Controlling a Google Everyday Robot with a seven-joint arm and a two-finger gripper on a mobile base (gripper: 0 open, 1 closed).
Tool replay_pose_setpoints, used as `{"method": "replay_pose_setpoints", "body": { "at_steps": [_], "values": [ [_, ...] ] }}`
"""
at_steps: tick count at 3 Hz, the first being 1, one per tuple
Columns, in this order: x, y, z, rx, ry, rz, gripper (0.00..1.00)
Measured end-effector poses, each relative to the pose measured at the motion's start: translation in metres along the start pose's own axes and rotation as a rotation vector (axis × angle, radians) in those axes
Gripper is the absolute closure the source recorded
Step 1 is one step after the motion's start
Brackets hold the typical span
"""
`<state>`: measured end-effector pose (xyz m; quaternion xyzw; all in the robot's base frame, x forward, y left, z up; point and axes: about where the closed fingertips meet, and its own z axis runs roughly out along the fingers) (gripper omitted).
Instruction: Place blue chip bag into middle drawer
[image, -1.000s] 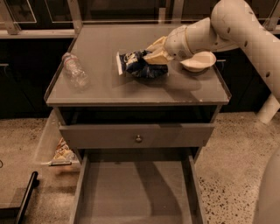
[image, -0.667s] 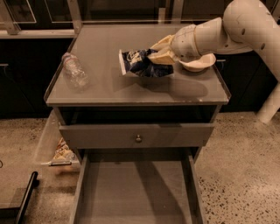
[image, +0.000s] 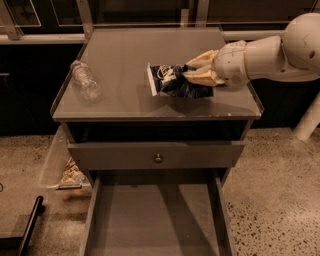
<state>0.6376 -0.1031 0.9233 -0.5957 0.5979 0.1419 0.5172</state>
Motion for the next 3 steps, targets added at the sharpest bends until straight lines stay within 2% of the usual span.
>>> {"method": "replay_pose_setpoints", "body": {
  "at_steps": [1, 2, 3],
  "values": [
    [0.01, 0.025, -0.02, 0.006, 0.004, -0.003, 1.0],
    [0.02, 0.079, -0.055, -0.023, 0.023, -0.021, 1.0],
    [0.021, 0.08, -0.056, -0.023, 0.024, -0.02, 1.0]
  ]
}}
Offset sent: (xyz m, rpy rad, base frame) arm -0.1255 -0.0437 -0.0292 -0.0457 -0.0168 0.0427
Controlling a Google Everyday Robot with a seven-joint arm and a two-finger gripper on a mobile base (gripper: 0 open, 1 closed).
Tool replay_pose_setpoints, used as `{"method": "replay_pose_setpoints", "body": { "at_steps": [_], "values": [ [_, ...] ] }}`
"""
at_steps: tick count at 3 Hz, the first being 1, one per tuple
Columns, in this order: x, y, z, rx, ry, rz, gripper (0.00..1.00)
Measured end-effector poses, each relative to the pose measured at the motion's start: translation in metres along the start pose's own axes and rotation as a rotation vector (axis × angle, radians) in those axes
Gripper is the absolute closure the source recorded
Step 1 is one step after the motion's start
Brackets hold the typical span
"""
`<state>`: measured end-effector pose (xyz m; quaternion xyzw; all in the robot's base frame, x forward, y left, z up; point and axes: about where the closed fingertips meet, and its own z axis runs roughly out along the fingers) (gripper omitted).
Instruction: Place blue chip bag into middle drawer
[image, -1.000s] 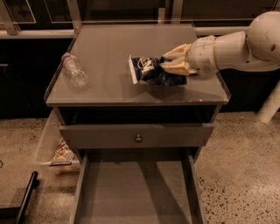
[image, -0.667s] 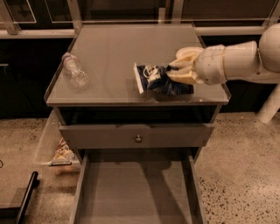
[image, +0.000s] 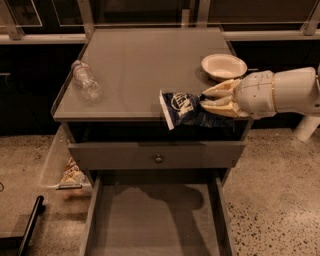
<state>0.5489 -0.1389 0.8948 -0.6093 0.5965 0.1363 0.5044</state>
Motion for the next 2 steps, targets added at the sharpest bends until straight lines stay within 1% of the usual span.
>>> {"method": "replay_pose_setpoints", "body": {
  "at_steps": [1, 2],
  "values": [
    [-0.004, 0.007, -0.003, 0.006, 0.005, -0.015, 1.0],
    [0.004, 0.043, -0.006, -0.016, 0.019, -0.023, 1.0]
  ]
}}
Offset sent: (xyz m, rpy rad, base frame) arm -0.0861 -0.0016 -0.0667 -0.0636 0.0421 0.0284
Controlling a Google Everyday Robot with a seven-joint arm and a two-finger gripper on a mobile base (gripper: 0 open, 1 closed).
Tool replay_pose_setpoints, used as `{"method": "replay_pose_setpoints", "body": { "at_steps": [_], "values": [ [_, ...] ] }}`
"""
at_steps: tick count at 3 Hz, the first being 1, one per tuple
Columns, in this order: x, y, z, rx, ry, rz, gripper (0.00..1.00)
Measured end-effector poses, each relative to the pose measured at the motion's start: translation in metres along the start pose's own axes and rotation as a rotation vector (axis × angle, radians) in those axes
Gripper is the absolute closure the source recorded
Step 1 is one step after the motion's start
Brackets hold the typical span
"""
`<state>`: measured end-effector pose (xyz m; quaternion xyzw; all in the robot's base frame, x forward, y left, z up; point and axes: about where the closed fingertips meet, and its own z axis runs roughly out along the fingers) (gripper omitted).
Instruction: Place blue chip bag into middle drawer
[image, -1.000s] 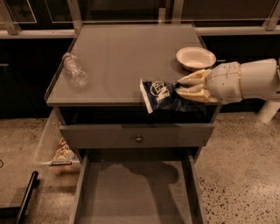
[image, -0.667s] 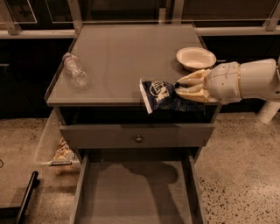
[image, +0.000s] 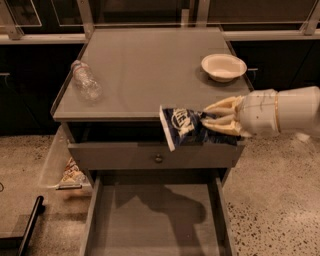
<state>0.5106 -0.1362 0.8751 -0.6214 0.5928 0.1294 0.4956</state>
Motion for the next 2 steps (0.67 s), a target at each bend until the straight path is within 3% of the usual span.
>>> {"method": "replay_pose_setpoints", "body": {
  "at_steps": [1, 2],
  "values": [
    [0.009, 0.048, -0.004, -0.029, 0.02, 0.005, 1.0],
    [0.038, 0.084, 0.008, -0.055, 0.042, 0.015, 1.0]
  ]
}}
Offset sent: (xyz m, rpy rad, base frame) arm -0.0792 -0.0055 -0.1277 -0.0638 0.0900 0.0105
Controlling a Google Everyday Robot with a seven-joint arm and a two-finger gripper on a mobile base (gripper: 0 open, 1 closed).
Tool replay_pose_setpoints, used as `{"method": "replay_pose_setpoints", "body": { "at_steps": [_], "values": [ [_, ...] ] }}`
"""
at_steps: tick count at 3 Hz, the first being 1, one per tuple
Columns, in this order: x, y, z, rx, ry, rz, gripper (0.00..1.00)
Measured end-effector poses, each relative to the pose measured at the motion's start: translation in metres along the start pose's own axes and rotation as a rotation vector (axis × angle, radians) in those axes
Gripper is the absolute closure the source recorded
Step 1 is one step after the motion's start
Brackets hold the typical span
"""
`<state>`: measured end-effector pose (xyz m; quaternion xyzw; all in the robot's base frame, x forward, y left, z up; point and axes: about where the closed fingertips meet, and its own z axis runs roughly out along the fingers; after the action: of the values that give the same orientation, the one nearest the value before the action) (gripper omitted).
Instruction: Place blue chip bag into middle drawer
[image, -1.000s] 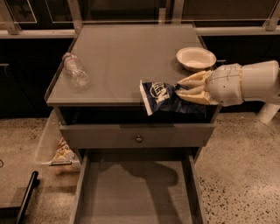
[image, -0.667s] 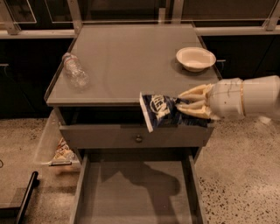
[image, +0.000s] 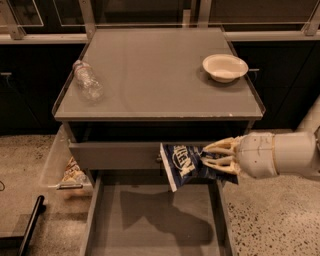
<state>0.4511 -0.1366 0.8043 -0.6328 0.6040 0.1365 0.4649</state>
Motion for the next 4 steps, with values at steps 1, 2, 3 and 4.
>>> {"method": "replay_pose_setpoints", "body": {
  "at_steps": [1, 2, 3, 4],
  "values": [
    [0.042, 0.009, 0.026, -0.028, 0.014, 0.007, 1.0],
    [0.074, 0.011, 0.052, -0.057, 0.029, 0.012, 1.0],
    [0.076, 0.012, 0.055, -0.061, 0.028, 0.012, 1.0],
    [0.078, 0.013, 0.057, -0.066, 0.027, 0.018, 1.0]
  ]
}}
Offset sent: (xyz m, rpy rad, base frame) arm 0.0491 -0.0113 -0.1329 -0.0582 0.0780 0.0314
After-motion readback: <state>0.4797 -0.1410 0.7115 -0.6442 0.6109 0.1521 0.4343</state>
